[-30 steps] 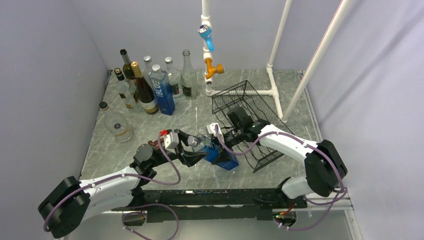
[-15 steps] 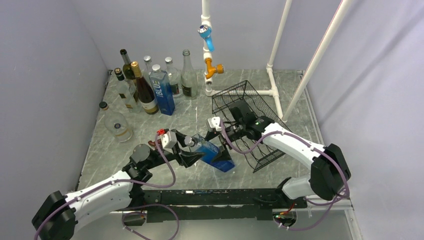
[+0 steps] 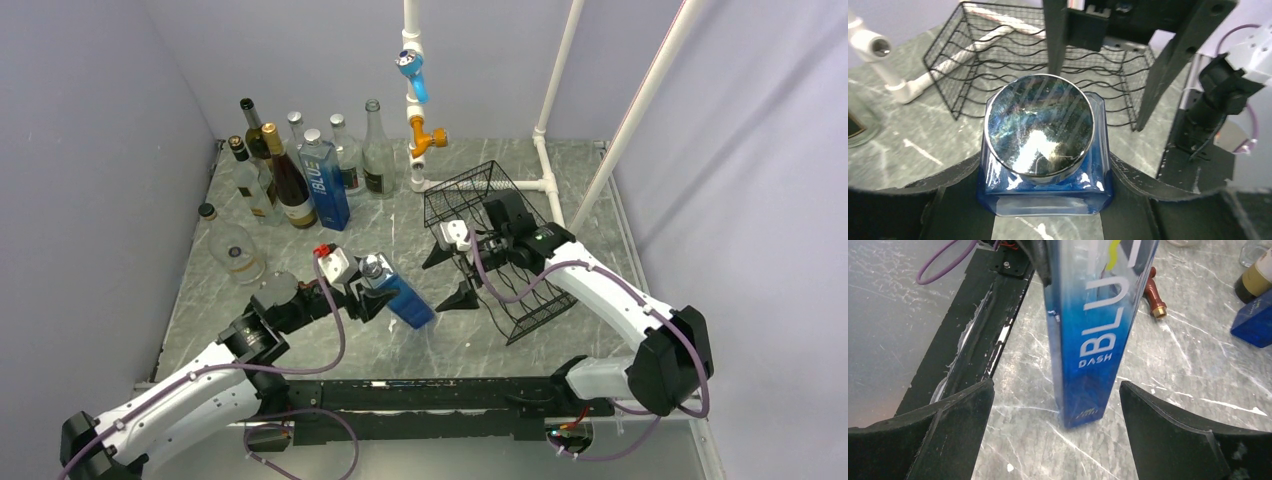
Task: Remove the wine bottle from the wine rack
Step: Place the wine bottle at the center of the board.
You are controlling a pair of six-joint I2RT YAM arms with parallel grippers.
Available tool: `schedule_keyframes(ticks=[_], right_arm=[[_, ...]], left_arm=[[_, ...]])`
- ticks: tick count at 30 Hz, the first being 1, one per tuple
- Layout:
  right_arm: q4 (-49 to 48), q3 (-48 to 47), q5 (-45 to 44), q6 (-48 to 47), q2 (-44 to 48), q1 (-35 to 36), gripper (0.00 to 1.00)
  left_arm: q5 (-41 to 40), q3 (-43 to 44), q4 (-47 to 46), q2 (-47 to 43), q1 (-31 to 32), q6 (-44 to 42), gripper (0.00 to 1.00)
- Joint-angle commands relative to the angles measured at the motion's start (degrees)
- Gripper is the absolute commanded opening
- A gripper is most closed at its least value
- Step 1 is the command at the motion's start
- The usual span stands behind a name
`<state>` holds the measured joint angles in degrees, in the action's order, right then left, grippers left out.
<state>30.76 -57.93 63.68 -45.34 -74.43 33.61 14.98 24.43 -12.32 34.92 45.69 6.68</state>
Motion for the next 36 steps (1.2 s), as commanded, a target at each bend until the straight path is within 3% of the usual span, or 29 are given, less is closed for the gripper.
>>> schedule_keyframes(ticks=[1, 10, 19, 26, 36], right_arm=[[2.5, -2.2, 4.0, -3.3, 2.0, -1.5, 0.99], [1.2, -1.3, 3.3, -2.6, 2.0, -1.8, 0.99], [0.3, -0.5, 2.6, -2.1, 2.5, -2.8, 0.99], [0.3, -0.4, 2.5, -2.1, 3.0, -4.0, 0.99], [0.6, -0.4, 2.4, -2.5, 3.2, -4.8, 0.99]], left_arm=[[-6.1, 9.9, -1.7, -2.2, -0.1, -5.1, 0.00], [-9.1, 19.5, 3.7, 5.3, -3.8, -8.5, 0.00], [-2.1, 26.4, 0.9, 15.2, -15.9, -2.6, 0.00], [-0.5, 31.6, -1.8, 23.2, -21.5, -1.2, 0.00], [-2.5, 39.5, -2.7, 33.6, -24.4, -1.1, 0.00]])
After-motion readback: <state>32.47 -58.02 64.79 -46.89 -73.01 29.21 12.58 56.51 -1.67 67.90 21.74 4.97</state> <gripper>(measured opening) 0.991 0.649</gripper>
